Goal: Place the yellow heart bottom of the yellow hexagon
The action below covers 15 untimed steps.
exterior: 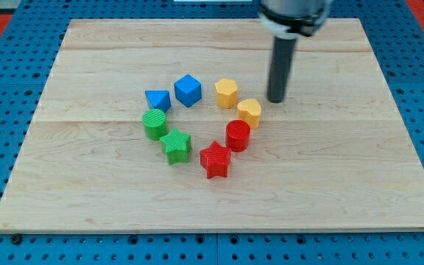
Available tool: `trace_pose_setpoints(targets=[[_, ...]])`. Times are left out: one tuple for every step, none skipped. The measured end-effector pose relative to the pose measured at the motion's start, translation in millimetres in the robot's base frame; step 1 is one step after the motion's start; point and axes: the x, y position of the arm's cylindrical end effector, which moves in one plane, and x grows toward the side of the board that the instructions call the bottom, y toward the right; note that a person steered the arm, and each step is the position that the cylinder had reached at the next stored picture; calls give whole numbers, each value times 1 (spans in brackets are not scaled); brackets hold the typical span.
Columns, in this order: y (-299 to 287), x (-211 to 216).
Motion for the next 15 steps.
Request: trace_pose_setpoints(targets=[[30,6],[33,34],[-10,52],[-19,52],[-27,47],[-32,42],[-32,42],[-32,41],[-33,40],[-53,53],[-80,53],[-81,56],[-81,49],[-81,34],[-81,23]])
